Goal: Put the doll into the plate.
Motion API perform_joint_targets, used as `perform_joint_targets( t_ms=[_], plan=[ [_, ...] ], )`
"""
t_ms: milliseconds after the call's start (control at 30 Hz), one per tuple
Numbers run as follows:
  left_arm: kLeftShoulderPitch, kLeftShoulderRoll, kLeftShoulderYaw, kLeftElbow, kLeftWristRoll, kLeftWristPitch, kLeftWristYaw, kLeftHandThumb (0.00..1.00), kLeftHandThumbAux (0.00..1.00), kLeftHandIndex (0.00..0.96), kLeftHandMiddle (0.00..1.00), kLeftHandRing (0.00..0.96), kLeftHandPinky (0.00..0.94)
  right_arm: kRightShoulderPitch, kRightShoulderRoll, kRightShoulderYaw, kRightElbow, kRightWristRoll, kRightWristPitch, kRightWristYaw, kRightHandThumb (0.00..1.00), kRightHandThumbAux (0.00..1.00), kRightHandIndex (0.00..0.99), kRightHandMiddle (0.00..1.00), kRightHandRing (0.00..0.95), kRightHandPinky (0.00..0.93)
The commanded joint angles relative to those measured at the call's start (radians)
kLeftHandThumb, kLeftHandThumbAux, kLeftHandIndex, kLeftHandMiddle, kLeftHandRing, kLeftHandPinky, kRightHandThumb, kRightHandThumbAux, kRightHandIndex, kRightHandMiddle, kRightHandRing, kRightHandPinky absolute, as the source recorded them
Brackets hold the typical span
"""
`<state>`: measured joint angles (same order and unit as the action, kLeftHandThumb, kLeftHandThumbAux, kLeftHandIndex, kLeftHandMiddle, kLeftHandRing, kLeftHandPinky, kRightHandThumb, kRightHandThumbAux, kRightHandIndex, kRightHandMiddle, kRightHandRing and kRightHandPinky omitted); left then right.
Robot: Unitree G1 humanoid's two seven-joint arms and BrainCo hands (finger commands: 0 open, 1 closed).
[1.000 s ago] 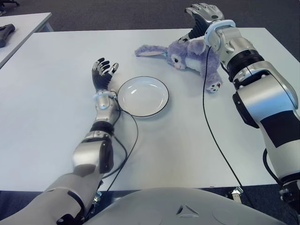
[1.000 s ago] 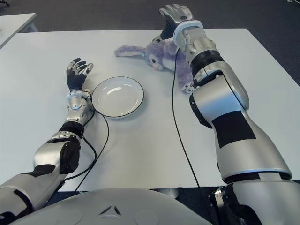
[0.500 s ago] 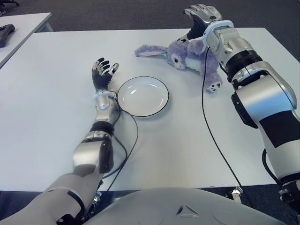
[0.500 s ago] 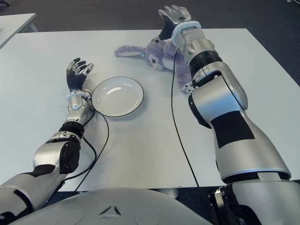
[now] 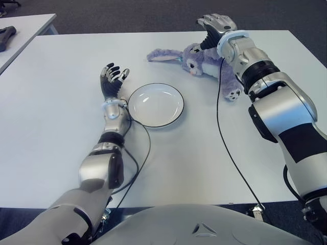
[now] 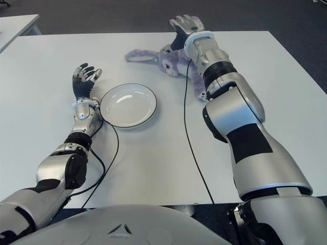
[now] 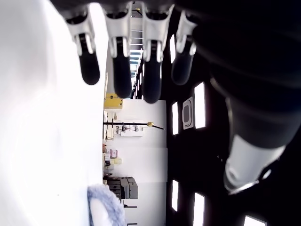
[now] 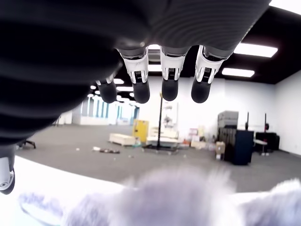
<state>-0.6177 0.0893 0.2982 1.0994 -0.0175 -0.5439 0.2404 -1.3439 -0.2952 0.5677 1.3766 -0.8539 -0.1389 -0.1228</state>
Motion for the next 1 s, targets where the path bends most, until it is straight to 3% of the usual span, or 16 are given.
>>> perform_joint_targets(
  t_ms=[33, 1000],
  plan=[
    [0.337, -0.083, 0.013, 0.178, -0.013, -0.017, 0.025, 0.0, 0.714, 0.224, 0.304, 0.281, 0.212, 0.084, 0.024, -0.008, 0.012, 0.03, 0.003, 0.056, 0.087, 0.456, 0.0, 0.0, 0.0, 0.016],
    [0.349, -0.075, 0.021, 0.177, -0.023, -0.029, 0.008, 0.0, 0.66, 0.225, 0.315, 0.292, 0.213, 0.204, 0.004, -0.01, 0.021, 0.024, 0.031, 0.082, 0.089, 0.491, 0.0, 0.0, 0.0, 0.0]
  ],
)
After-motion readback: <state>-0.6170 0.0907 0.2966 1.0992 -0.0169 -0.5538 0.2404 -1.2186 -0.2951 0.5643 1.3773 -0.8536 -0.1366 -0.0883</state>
